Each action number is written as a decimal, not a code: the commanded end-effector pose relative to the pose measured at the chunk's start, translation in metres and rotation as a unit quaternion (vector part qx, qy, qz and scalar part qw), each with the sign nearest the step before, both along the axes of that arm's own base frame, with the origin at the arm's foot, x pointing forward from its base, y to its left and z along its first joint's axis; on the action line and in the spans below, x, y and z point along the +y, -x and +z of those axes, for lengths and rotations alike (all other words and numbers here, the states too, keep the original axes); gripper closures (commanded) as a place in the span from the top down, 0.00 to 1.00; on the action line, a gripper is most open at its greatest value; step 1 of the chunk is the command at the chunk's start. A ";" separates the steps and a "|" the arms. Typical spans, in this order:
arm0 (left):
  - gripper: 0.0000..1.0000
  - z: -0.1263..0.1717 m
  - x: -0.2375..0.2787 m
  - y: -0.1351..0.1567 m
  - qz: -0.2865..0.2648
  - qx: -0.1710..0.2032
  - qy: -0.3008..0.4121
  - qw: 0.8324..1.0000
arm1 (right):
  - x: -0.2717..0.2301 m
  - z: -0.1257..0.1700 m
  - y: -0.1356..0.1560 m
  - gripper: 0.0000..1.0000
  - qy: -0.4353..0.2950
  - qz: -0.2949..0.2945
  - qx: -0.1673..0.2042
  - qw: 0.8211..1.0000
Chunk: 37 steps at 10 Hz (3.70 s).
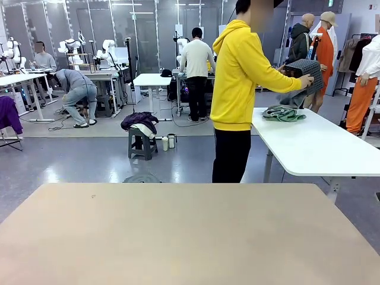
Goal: Fold the towels and place them in the basket.
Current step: When a person lays out a Towel with hook on the table, fold it in half twice.
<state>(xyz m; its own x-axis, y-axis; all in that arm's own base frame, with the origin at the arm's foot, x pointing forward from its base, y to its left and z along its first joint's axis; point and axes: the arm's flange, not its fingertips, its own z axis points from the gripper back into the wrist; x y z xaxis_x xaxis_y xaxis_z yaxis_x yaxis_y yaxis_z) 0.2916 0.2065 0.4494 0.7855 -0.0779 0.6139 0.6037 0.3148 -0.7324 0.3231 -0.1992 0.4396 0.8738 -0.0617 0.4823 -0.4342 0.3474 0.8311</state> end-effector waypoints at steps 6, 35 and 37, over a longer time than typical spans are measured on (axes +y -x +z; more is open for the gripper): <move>1.00 -0.001 0.001 0.001 -0.008 -0.008 0.004 1.000 | -0.001 0.000 -0.002 1.00 -0.005 0.001 -0.009 1.000; 1.00 -0.001 0.001 0.001 -0.008 -0.008 0.004 1.000 | -0.001 0.000 -0.002 1.00 -0.005 0.001 -0.009 1.000; 1.00 -0.001 0.001 0.001 -0.008 -0.008 0.004 1.000 | -0.001 0.000 -0.002 1.00 -0.005 0.001 -0.009 1.000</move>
